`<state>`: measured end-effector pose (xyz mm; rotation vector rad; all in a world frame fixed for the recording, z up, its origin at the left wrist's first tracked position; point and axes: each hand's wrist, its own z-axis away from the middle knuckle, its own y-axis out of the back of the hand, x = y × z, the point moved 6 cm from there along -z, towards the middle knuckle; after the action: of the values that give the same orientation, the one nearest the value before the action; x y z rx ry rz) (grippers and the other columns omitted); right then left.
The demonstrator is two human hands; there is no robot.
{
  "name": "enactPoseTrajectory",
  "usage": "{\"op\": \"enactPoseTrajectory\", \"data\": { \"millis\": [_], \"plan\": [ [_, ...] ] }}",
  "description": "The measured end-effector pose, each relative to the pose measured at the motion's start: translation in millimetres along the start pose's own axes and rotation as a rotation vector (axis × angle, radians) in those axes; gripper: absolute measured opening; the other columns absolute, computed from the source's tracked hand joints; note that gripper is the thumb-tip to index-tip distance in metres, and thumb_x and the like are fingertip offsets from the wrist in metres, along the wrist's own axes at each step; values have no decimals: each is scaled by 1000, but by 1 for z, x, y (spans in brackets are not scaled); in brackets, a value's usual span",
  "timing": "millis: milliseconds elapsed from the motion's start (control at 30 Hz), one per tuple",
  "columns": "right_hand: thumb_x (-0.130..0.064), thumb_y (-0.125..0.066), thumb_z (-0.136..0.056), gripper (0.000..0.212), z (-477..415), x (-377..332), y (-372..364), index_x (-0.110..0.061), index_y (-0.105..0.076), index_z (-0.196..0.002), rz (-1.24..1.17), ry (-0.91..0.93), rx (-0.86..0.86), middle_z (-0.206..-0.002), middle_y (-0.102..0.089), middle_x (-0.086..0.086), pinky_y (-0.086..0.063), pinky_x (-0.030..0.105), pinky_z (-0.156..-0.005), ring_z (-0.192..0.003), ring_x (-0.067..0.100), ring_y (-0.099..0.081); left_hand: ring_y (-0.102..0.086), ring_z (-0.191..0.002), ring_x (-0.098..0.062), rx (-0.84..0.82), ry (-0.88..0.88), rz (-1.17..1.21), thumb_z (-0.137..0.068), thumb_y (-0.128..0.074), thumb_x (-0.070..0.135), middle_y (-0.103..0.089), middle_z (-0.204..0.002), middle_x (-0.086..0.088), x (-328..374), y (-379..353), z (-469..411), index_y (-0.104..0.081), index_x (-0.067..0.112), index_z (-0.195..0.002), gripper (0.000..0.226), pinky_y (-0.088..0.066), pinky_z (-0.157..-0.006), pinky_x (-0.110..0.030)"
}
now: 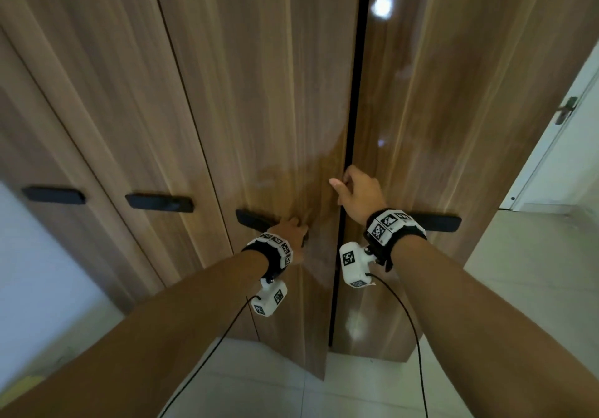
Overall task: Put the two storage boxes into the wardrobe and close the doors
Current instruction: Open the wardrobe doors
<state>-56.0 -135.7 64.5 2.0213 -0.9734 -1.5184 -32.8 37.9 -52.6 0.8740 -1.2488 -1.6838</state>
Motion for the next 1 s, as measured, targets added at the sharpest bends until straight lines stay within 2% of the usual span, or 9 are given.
{"op": "enactPoseTrajectory", "data": {
  "millis": [100, 300, 500, 600, 733, 800, 900, 1000],
  "plan": [
    [-53, -53, -97, 37, 20, -11, -6, -18, -48, -87, -39, 6, -3, -70, -70, 5, -58, 48, -72, -70, 25, -68, -43, -128, -34, 56, -14, 9, -81, -64, 55, -41, -140, -8, -6, -12, 18, -36, 17, -148, 82, -45, -104, -51],
    [-48, -58, -96, 35, 54, -33, -18, -17, -49, -84, -143, 1, 6, -69, -69, 8, -58, 49, -74, -69, 24, -68, -60, -102, -30, 184, -15, -79, -68, -52, 85, -57, -120, -6, -10, -21, 52, -55, 17, -130, 92, -53, -87, -44],
    [-46, -62, -94, 36, 90, -57, -35, -14, -50, -82, -217, -20, 46, -67, -69, 9, -58, 46, -69, -65, 22, -68, -59, -111, -33, 234, -23, -121, -66, -34, 89, -60, -121, -9, -13, -32, 81, -57, 15, -129, 100, -55, -87, -44],
    [-47, -62, -94, 38, 104, -74, -41, -13, -49, -81, -225, -14, 80, -66, -68, 10, -57, 47, -68, -65, 24, -67, -63, -102, -28, 348, -51, -131, -74, -27, 91, -64, -109, -6, -21, -32, 99, -64, 15, -115, 95, -53, -82, -40],
    [-50, -62, -92, 39, 124, -103, -56, -15, -49, -78, -204, 18, 94, -63, -63, 6, -57, 46, -64, -62, 21, -66, -63, -95, -24, 459, -107, -132, -76, -18, 95, -68, -97, -4, -45, -40, 125, -71, 14, -102, 101, -50, -79, -34],
    [-52, -62, -91, 40, 132, -119, -68, -17, -48, -76, -176, 59, 84, -59, -60, 1, -57, 46, -62, -59, 17, -63, -61, -99, -25, 469, -132, -83, -77, -18, 95, -68, -98, -4, -60, -48, 137, -72, 13, -102, 101, -53, -85, -36],
    [-59, -62, -86, 44, 140, -149, -89, -19, -48, -72, -122, 146, 24, -58, -58, -2, -56, 45, -59, -57, 14, -59, -63, -100, -22, 482, -126, -38, -77, -24, 95, -70, -103, -3, -88, -59, 157, -71, 15, -108, 99, -54, -85, -34],
    [-66, -60, -82, 50, 143, -179, -116, -19, -50, -71, -147, 208, -84, -59, -61, -1, -57, 46, -61, -60, 15, -62, -61, -112, -22, 476, -109, 52, -73, -32, 97, -66, -124, -5, -117, -69, 179, -63, 20, -127, 99, -56, -90, -37]
  ]
}}
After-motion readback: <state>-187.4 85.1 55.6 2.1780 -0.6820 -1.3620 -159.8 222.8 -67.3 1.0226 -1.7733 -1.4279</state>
